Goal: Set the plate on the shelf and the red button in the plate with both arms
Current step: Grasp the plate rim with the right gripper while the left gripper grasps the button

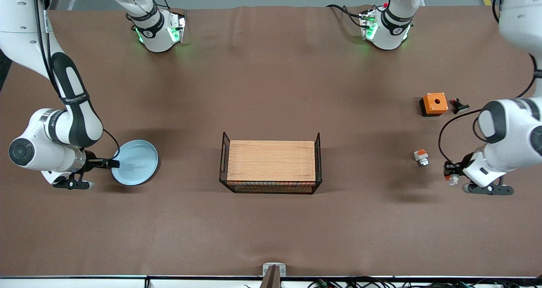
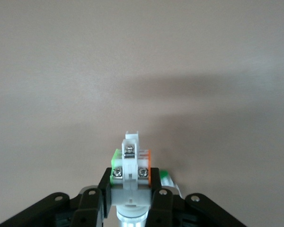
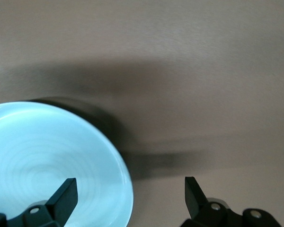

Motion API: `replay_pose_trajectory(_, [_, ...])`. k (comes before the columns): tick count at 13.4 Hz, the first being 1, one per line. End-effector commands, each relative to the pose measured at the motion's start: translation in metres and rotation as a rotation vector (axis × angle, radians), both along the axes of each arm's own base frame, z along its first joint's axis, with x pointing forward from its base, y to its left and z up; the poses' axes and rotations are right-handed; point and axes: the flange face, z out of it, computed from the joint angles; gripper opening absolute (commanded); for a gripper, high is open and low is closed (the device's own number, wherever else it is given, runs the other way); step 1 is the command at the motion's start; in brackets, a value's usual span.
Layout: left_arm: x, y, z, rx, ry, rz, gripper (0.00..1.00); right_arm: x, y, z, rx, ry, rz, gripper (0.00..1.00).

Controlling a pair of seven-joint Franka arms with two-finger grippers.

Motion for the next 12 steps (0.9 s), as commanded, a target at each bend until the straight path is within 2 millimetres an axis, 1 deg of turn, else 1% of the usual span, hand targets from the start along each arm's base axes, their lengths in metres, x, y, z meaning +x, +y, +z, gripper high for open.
replay_pose_trajectory(1, [0.004, -0.008, 0.057, -0.044, 0.032, 0.017, 0.00, -0.010, 0.006, -0.004, -0.006, -0.034, -0.107, 0.99])
replay_pose_trajectory(2, [0.004, -0.013, 0.075, -0.052, 0.041, 0.027, 0.00, -0.013, 0.008, -0.011, -0.007, -0.046, -0.117, 0.99])
replay_pose_trajectory(3, [0.001, -0.016, 0.087, -0.051, 0.053, 0.046, 0.00, -0.016, 0.008, -0.015, -0.008, -0.062, -0.117, 0.97])
replay_pose_trajectory(4, [-0.003, -0.026, 0.099, -0.053, 0.053, 0.054, 0.00, -0.019, 0.009, -0.019, -0.007, -0.060, -0.117, 0.96])
replay_pose_trajectory(5, [-0.006, -0.032, 0.108, -0.052, 0.064, 0.064, 0.00, -0.019, 0.009, -0.020, -0.007, -0.057, -0.119, 0.91])
replay_pose_trajectory(6, [-0.009, -0.036, 0.114, -0.050, 0.072, 0.081, 0.00, -0.019, 0.010, -0.020, -0.008, -0.056, -0.116, 0.82])
replay_pose_trajectory(7, [-0.012, -0.047, 0.119, -0.052, 0.079, 0.086, 0.00, -0.019, 0.011, -0.021, -0.007, -0.056, -0.116, 0.74])
replay_pose_trajectory(8, [-0.014, -0.051, 0.121, -0.053, 0.090, 0.104, 0.00, -0.019, 0.012, -0.021, -0.008, -0.053, -0.114, 0.66])
replay_pose_trajectory(10, [-0.015, -0.063, 0.124, -0.056, 0.092, 0.123, 0.00, -0.020, 0.012, -0.022, -0.006, -0.046, -0.115, 0.52])
replay_pose_trajectory(12, [-0.016, -0.067, 0.126, -0.055, 0.092, 0.128, 0.00, -0.020, 0.012, -0.022, -0.007, -0.045, -0.111, 0.40])
